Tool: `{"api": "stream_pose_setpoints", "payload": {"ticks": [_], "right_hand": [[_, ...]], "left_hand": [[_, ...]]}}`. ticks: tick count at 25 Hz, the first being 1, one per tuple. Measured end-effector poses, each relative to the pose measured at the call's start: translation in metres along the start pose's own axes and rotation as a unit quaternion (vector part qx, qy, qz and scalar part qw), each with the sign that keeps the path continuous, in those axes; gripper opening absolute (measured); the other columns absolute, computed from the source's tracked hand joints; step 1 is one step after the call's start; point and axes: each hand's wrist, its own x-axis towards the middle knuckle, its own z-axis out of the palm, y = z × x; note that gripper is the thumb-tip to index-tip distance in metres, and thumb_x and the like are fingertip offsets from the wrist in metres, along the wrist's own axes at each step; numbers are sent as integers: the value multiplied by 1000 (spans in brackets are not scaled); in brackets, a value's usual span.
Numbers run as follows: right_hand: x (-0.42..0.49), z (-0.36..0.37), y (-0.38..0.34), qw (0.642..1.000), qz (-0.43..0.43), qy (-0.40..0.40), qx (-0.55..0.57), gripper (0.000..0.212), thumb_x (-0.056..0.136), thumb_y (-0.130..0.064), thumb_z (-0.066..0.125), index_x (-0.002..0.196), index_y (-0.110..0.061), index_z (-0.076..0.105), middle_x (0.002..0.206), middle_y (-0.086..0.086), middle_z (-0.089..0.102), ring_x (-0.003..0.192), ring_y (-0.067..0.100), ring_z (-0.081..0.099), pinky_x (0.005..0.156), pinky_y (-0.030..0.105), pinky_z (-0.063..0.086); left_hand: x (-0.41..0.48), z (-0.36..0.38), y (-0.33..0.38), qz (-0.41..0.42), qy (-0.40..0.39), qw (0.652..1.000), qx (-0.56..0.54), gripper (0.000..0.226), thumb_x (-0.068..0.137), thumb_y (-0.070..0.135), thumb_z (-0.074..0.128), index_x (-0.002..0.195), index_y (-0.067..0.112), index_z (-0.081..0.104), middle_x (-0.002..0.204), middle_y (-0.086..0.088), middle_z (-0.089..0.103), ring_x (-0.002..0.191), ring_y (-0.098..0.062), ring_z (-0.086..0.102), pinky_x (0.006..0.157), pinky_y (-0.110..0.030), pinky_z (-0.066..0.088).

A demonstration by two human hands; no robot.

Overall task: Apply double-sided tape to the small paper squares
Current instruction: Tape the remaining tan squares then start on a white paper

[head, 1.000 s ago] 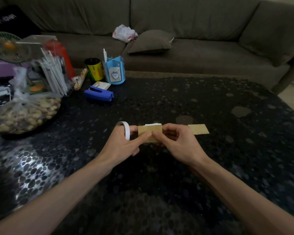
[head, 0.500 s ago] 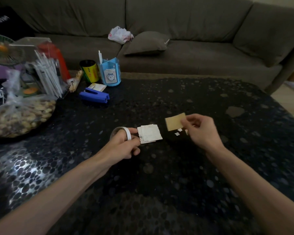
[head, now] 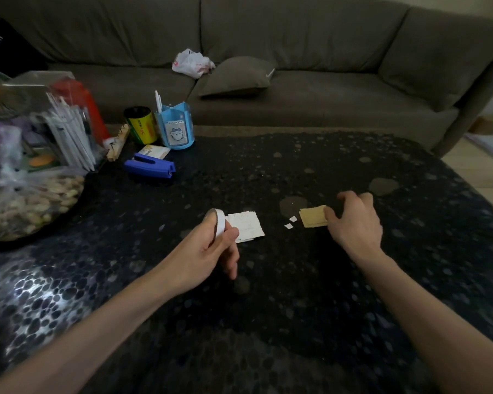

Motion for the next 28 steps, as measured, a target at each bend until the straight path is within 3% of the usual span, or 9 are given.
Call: {"api": "stream_pose_setpoints", "payload": {"ticks": [2,5,9,12,14,17,21,25,28], "right_hand": [[-9,-2,-15,990,-89,12,106,37,99,-27,70,135,-22,63,133,3,57,108,13,64,90,32,56],[-39,-5,-47,923,-275,-64,262,23,97,-25,74,120,-27,72,110,-9,67,93,1,66,80,21,55],[-68,-8,-66,865,-390,-170,267,39,98,-35,72,136,-37,66,129,-16,61,110,1,63,83,21,55],[-71,-2,-61,871,-400,-140,249,38,96,-33,74,133,-37,69,129,-17,63,113,0,59,86,21,50],[-73,3,-59,872,-412,-97,246,32,94,-31,77,126,-32,75,122,-14,68,108,2,59,85,22,49],[-74,3,-61,873,-422,-75,235,24,92,-33,76,115,-27,79,114,-12,70,103,3,59,81,18,45],[-75,-1,-62,876,-394,-93,262,15,92,-31,76,106,-25,75,104,-15,66,95,4,61,74,20,49],[-74,-2,-64,873,-345,-141,316,8,94,-25,78,98,-27,71,102,-15,63,95,7,64,74,27,56],[-70,-3,-65,867,-294,-190,354,6,93,-29,77,96,-30,72,104,-11,65,95,10,66,78,36,59]], "left_hand": [[-1,0,1,28,14,999,4,29,101,42,46,102,13,51,72,5,60,66,-11,59,69,-27,50],[-1,0,0,29,19,999,-24,19,106,30,51,120,22,58,81,16,56,74,0,54,71,-22,48],[-1,-1,3,46,0,999,1,23,109,11,48,121,24,62,85,4,64,80,-8,62,75,-23,50],[-1,0,5,57,-10,998,-11,29,108,7,46,129,21,61,93,-1,71,86,-17,71,81,-23,55],[-1,-1,3,60,-12,998,-6,24,108,7,46,121,18,63,96,-4,73,87,-20,73,83,-25,56],[-2,-1,2,48,-13,999,3,24,108,10,47,123,19,62,98,3,74,91,-19,74,86,-22,55],[-1,-2,1,52,3,998,41,21,107,15,50,115,26,67,95,7,74,90,-16,73,83,-25,57],[-1,-4,1,70,41,993,91,22,108,25,50,91,24,65,78,7,65,72,-10,62,65,-25,48],[-2,-5,4,65,68,990,106,24,107,32,45,97,29,67,77,6,62,73,-14,61,66,-37,52]]}}
